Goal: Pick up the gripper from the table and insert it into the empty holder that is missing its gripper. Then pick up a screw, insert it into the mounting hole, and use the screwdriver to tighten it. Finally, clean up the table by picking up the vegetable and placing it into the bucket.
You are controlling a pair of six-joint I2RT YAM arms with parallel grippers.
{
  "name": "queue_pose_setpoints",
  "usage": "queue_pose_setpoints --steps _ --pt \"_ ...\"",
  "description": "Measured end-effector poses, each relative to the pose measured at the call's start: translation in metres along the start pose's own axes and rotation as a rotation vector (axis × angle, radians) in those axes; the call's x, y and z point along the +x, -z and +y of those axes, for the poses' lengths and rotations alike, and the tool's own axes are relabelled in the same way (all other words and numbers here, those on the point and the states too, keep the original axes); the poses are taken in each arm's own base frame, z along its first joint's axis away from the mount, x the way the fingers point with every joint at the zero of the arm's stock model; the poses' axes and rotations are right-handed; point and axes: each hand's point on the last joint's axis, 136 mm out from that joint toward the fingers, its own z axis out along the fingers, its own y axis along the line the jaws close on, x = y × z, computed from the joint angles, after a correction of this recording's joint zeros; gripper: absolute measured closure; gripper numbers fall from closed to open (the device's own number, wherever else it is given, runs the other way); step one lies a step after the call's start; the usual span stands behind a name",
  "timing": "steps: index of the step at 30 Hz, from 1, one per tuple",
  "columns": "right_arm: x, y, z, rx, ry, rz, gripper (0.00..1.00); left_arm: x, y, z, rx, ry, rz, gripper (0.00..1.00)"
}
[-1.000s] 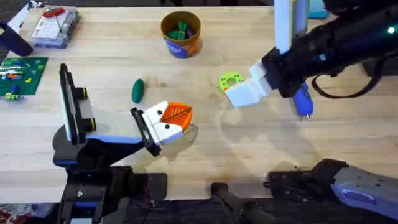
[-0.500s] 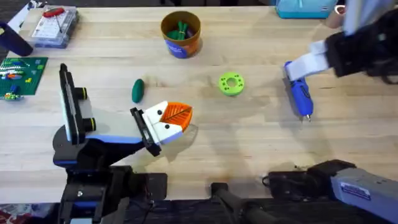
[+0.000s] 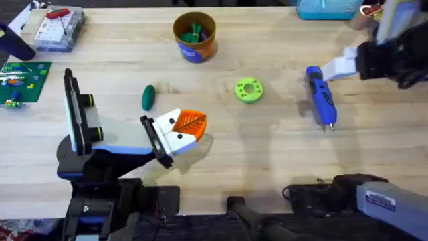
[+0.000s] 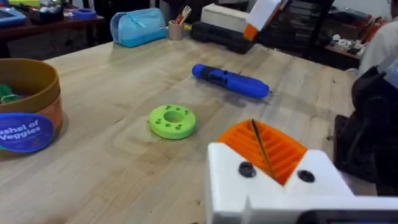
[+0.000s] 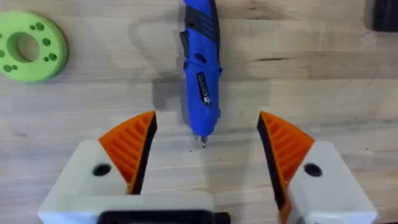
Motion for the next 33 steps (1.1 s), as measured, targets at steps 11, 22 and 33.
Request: queue_pose_setpoints --steps 11,22,33 --pt "-0.01 -0.087 0.015 -0.022 0.047 0.151 0.033 0.0 0.0 0.0 0.0 0.0 0.0 0.99" --pt "-0.003 -0.155 0.003 -0.036 0.021 0.282 0.033 0.0 0.0 0.0 0.0 0.0 0.0 0.99" --pt "-0.004 -0.167 0.009 -0.088 0.039 0.29 0.106 0.0 0.0 0.0 0.0 0.0 0.0 0.99"
